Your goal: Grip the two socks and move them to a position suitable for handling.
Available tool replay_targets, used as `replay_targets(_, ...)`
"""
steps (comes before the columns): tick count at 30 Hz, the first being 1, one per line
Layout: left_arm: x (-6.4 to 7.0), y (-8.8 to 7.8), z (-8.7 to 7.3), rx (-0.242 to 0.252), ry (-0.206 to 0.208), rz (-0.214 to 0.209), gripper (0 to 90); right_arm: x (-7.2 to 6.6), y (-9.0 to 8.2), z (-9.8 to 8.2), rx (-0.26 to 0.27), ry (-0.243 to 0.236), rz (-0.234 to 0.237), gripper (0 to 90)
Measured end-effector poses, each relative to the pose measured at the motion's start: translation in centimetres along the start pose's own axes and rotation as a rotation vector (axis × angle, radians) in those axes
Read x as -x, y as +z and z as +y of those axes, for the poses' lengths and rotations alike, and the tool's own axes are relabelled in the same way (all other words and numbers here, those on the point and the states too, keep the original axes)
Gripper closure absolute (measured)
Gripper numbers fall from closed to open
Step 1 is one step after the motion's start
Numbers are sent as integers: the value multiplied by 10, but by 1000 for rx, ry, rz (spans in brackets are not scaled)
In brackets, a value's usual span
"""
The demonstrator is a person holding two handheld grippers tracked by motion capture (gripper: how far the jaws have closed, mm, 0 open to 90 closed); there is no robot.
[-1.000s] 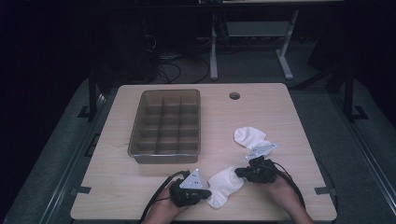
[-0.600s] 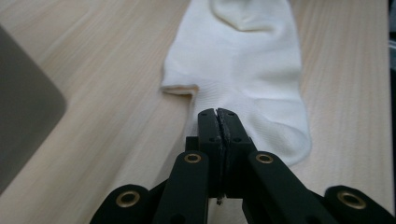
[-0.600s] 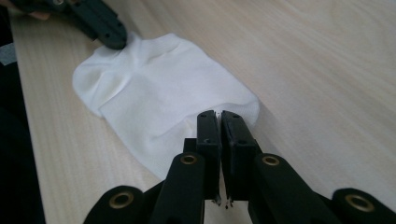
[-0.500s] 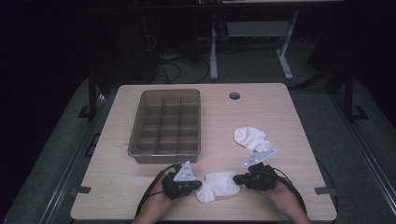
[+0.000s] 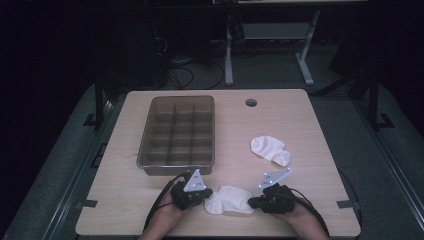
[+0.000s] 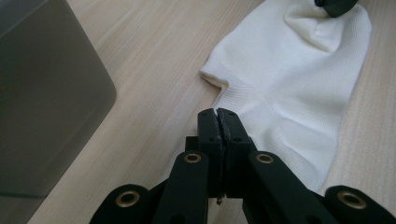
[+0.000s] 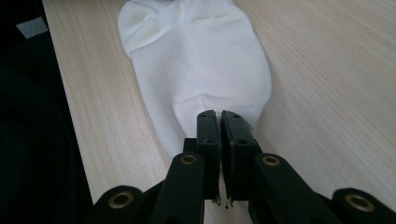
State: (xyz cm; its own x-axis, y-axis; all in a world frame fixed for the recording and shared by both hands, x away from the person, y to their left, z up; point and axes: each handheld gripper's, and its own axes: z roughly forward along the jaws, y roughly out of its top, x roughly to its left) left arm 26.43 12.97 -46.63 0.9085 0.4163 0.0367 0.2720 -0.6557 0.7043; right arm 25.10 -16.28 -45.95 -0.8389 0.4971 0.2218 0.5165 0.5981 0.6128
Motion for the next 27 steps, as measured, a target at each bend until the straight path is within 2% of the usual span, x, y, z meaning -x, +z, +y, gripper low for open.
replay_targets(3,0,0,0,3,0,-3,864,0,-1,0,6,-2,1,837)
replay_targets(6,0,-1,0,7,4,1,801,1,-4,1,30,-2,-4,795)
replay_targets(13,0,-6,1,34,-7,-17,734,6,-15,2,113,16,-25,719)
replay_targets(20,-6,-23,-5,73,-58,-48,627,14,-26,0,163,35,-54,697)
replay_targets(27,-14,-46,-24,74,-105,-34,508,27,-35,-2,182,64,-90,678)
